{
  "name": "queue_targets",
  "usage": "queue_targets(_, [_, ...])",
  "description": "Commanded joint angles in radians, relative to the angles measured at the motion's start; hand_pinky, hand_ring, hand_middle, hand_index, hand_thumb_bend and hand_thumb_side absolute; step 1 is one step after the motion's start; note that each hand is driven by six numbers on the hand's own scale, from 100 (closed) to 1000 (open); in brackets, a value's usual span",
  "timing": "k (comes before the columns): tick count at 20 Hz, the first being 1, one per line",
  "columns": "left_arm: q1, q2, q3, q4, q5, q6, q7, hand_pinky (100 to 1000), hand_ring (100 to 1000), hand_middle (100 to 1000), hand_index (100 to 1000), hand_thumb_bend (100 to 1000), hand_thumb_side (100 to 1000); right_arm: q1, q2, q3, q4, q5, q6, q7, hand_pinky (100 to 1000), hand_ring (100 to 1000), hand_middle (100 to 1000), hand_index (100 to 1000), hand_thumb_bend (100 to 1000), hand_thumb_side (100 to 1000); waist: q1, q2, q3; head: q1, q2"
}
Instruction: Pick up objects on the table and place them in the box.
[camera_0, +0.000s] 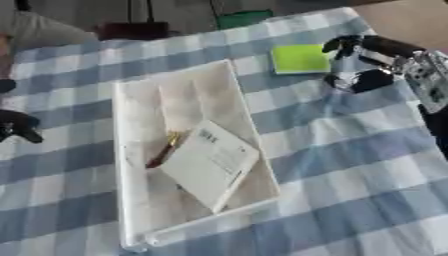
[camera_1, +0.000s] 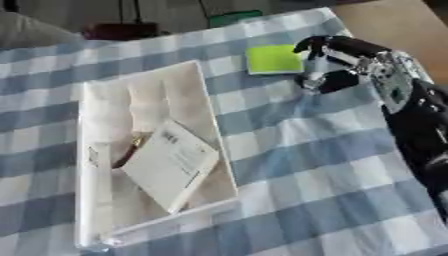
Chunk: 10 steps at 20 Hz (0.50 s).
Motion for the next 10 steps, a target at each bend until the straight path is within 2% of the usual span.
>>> queue_targets(1, [-0.008, 0.005, 0.001, -0.022, 0.001, -0.003, -0.005, 512, 617, 819, 921, 240, 918, -0.024, -0.013, -0.008, -0.026, 0.006, 0.012, -0.008, 788, 776, 925, 939, 297, 614, -0.002, -0.015, 0.001, 0.000, -0.009])
queue_targets(10, [-0.009, 0.003, -0.003, -0.022, 0.003, -0.003, -0.011, 513, 617, 819, 921, 239, 918, -0.028, -0.001, -0.006, -0.042, 0.057, 0.064, -0.067, 790, 783, 927, 942, 325, 589, 0.002, -0.014, 0.001, -0.009, -0.017])
